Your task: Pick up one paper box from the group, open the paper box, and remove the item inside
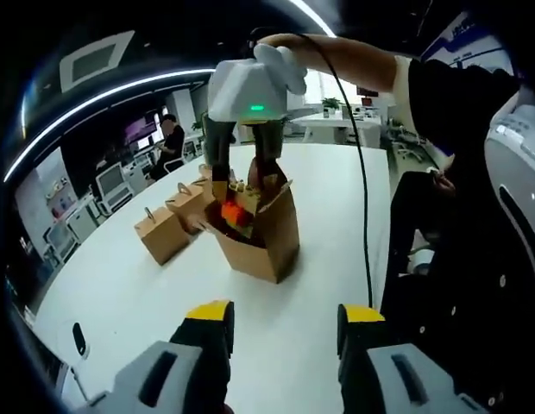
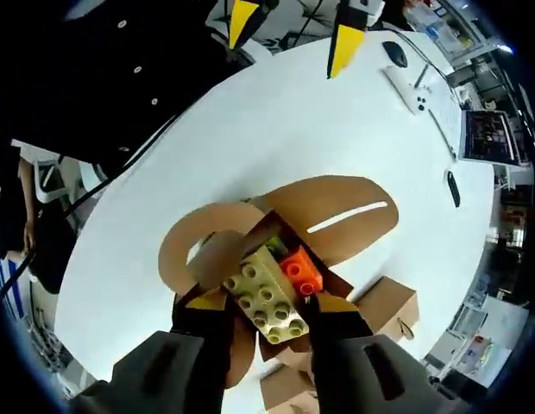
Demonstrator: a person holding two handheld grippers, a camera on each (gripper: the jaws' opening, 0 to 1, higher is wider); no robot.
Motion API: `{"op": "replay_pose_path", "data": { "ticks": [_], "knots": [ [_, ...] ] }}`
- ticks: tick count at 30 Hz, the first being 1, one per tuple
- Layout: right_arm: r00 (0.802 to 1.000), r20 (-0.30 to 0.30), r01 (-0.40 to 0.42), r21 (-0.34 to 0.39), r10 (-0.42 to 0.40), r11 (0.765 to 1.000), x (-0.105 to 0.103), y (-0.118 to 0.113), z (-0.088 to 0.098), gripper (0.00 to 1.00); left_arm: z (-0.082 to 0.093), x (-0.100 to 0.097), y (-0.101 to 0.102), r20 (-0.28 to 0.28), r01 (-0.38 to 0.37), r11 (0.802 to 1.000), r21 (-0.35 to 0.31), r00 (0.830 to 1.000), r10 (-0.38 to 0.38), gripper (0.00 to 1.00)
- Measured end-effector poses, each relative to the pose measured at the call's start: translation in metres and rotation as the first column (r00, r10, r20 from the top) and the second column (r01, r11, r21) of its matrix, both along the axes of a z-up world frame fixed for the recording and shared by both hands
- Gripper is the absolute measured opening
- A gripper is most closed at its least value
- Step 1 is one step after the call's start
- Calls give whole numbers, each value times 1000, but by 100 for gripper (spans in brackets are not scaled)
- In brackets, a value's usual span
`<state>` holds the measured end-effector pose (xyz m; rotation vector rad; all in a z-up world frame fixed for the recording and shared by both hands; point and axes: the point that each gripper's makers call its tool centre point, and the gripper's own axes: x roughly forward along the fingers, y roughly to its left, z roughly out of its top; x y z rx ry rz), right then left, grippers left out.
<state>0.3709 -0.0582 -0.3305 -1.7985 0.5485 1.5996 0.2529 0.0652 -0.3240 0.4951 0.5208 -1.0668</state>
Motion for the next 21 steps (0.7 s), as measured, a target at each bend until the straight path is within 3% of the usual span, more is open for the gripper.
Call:
{"op": "replay_pose_path", "data": {
  "ticks": [13, 21],
  "knots": [
    [994, 105, 36, 54, -42, 998, 6, -9, 50, 35, 4, -5, -5, 9, 2, 1000, 2, 1000, -2, 49],
    [987, 132, 74, 99, -87, 992, -14, -25, 75, 35, 4, -4, -11, 12, 1, 1000, -12, 1000, -1, 49]
  ]
}}
